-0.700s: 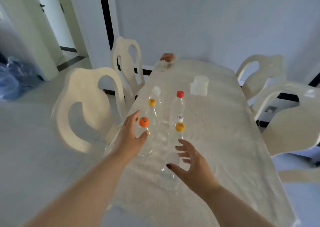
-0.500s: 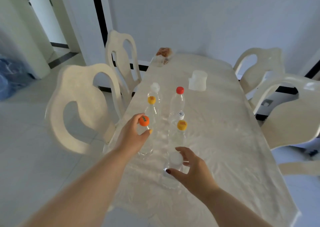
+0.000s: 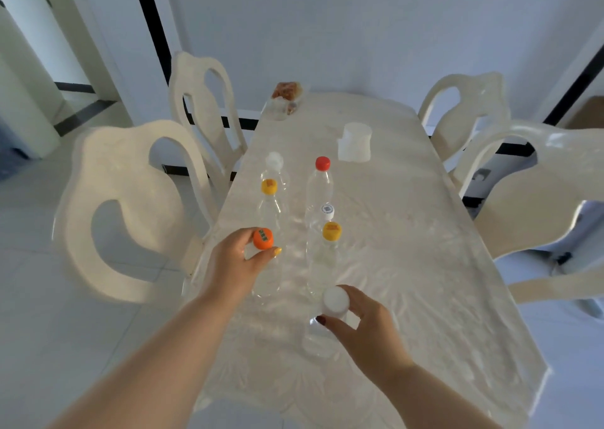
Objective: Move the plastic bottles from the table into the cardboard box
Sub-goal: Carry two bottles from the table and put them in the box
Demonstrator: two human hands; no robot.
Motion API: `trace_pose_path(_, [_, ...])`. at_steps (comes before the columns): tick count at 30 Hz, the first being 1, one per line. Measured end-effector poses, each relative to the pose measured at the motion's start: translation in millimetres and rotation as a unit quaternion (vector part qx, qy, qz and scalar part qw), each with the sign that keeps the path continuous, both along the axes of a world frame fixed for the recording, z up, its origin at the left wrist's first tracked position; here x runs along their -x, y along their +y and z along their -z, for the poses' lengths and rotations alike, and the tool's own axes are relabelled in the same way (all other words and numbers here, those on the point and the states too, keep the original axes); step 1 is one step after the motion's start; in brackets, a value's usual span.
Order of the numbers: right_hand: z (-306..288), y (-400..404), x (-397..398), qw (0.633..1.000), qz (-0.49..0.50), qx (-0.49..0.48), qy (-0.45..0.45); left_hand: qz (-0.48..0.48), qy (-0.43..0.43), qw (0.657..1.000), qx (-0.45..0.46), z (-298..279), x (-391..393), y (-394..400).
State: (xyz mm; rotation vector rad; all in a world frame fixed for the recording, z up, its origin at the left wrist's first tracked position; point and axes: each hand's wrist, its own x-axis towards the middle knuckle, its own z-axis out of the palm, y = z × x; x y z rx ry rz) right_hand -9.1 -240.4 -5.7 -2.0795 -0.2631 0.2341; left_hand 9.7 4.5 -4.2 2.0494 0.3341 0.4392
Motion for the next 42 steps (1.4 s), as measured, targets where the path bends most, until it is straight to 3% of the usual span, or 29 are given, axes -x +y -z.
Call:
trace_pose_path(7, [-24.1,-55.9,16.7,0.999,0.025,-0.026,-0.025,0.121,-0.033,0.991,-0.054,-42.0,36.1,-44.7])
trace_pose_path(13, [-56.5,-142.4,36.2,0.994,0.054,-0.046,-0.078,0.209,-0.006,0.977,-0.031,-82.0,43.3,-129.1])
trace_pose_path(29, [-128.2,-524.8,81.5,0.979,0.172,-0.024,-0.108,0.367,-0.077,0.926,0.039,-126.6,33.1,-528.8])
trace_pose_path(36, [-156.4,-657.1,49.3,0.965,0.24,-0.024,-0.1,0.411,-0.08,0.906,0.059,-150.8,-14.3,-669.5])
trace_pose_path(42, [-169.5,-750.8,-31.2,0.956,0.27,-0.016,-0.112,0.438,-0.091,0.893,0.046,-161.0,-110.1,-764.8])
